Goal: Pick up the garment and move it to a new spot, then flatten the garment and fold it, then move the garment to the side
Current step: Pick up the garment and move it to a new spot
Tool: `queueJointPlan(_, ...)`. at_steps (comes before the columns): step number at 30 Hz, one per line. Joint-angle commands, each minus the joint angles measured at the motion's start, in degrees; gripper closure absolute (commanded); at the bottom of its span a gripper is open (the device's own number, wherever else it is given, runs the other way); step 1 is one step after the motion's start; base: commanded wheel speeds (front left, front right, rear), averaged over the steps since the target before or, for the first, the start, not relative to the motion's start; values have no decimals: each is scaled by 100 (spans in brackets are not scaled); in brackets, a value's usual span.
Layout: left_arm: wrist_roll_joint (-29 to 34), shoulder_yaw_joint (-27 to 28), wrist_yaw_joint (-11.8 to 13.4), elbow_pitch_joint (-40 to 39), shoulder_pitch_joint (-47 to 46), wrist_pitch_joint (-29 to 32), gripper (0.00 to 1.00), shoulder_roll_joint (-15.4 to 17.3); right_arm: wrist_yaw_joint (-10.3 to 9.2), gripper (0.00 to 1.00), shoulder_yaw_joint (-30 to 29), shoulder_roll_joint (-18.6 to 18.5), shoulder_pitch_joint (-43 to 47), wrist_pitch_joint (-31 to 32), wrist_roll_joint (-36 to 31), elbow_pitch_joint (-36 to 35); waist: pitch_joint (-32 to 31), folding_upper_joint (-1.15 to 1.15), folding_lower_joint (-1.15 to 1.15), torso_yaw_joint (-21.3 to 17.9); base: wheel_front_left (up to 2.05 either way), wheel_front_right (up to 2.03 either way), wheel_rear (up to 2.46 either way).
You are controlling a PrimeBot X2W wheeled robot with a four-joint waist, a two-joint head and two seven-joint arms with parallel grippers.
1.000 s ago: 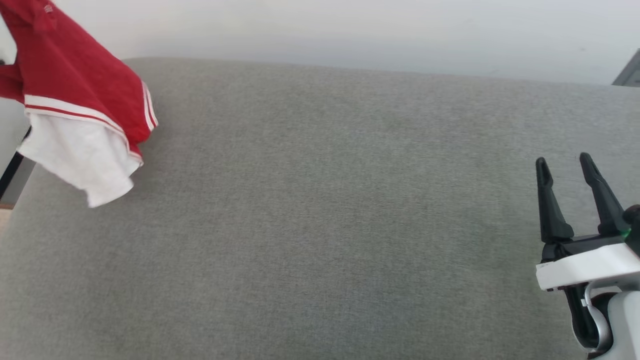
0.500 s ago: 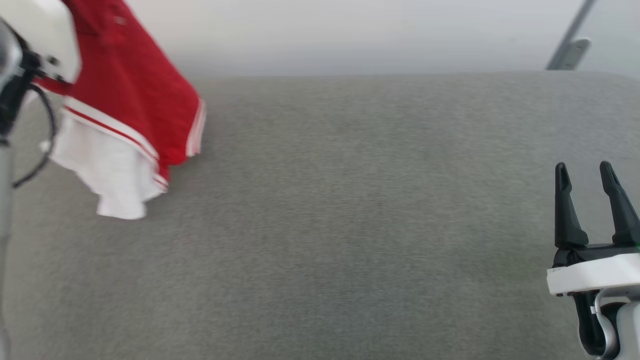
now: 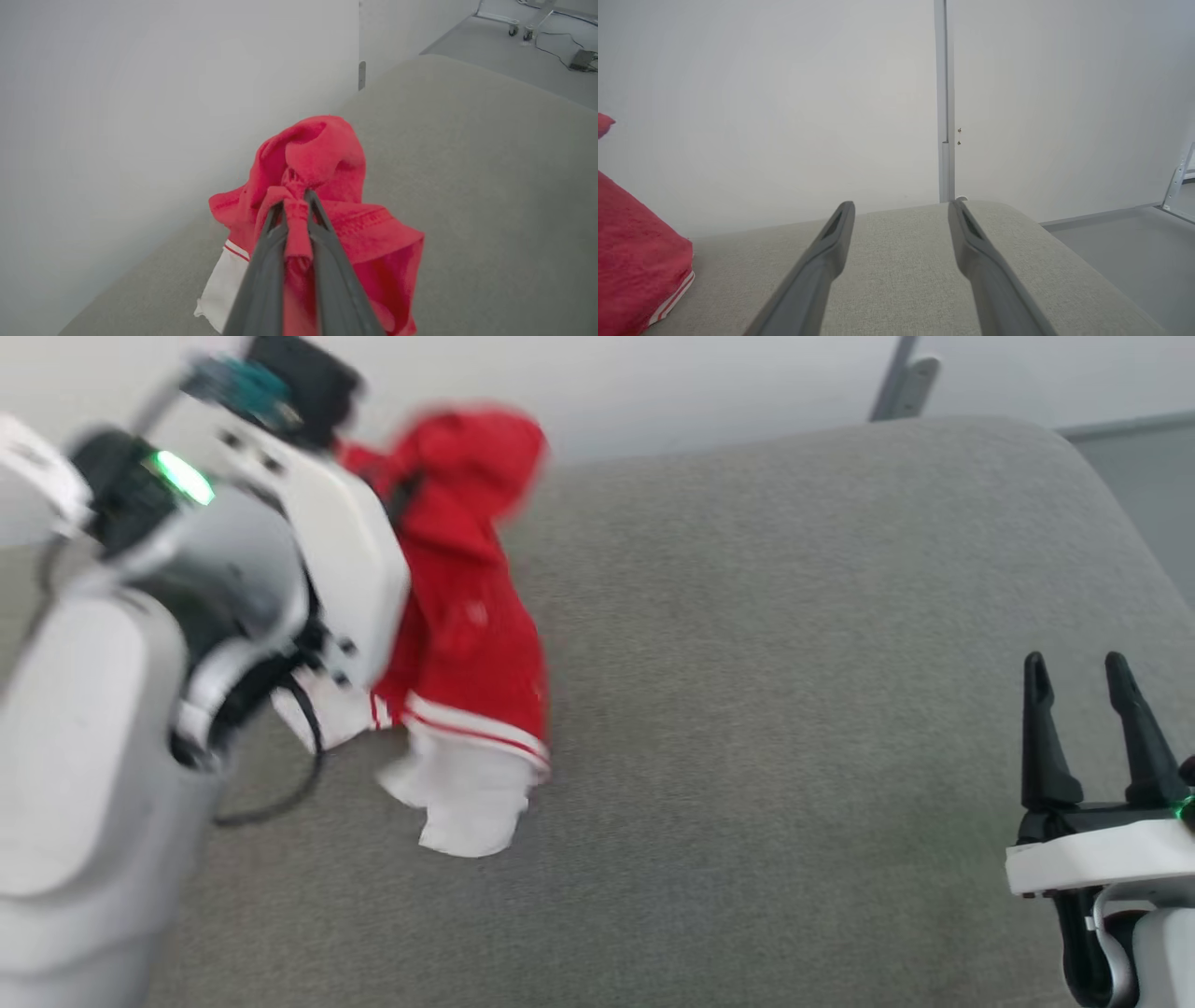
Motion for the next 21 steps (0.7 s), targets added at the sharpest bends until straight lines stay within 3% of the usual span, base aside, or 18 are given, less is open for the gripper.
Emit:
queueJointPlan(1, -128, -40, 23, -56, 138, 123, 100, 1, 0, 0, 29, 40, 11, -48, 22, 28, 62, 0, 0, -131, 0, 0, 0)
queueJointPlan(8, -248, -526, 63, 107, 711, 555, 100, -170, 0, 0, 121, 153, -85, -77, 77, 72, 298, 0, 0, -377, 0, 0, 0)
queueJointPlan(21, -57, -1338, -84, 2057, 1087, 362, 100, -491, 0, 0, 393, 274, -417, -86, 149, 231, 656, 0, 0, -650, 0, 0, 0)
